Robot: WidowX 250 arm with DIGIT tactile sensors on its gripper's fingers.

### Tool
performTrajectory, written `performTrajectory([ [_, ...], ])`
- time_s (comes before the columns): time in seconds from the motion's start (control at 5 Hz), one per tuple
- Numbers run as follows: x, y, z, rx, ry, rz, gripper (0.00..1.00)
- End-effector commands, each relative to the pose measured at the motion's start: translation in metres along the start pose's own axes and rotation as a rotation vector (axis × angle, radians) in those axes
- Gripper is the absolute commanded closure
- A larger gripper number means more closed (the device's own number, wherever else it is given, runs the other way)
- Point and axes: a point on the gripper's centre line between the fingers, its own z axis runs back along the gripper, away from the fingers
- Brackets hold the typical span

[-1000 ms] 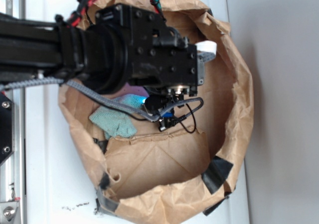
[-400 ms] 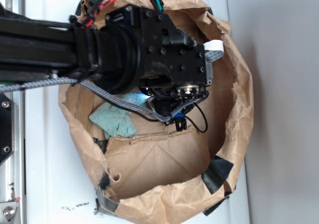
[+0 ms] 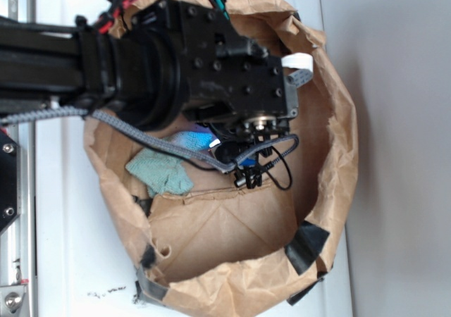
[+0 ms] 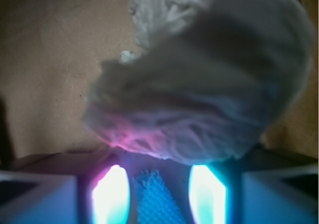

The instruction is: Grab the white paper.

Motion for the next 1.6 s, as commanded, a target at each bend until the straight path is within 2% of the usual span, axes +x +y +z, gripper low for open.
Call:
performTrajectory([
  [0.0, -0.012, 0.022, 0.06, -0.152, -0.096, -0.035, 0.0],
  [0.2, -0.01, 0.029, 0.077, -0.212, -0.121, -0.048, 0.0],
  [0.4, -0.015, 0.032, 0.08, -0.22, -0.158, -0.049, 0.0],
  [0.6, -0.001, 0.032, 0.067, -0.192, -0.218, -0.038, 0.0],
  [0.8, 0.017, 0.028, 0.053, -0.155, -0.252, -0.012, 0.0],
  [1.0, 0.024, 0.017, 0.035, -0.119, -0.251, -0.016, 0.0],
  [1.4, 0.029, -0.001, -0.002, -0.051, -0.185, -0.029, 0.0],
])
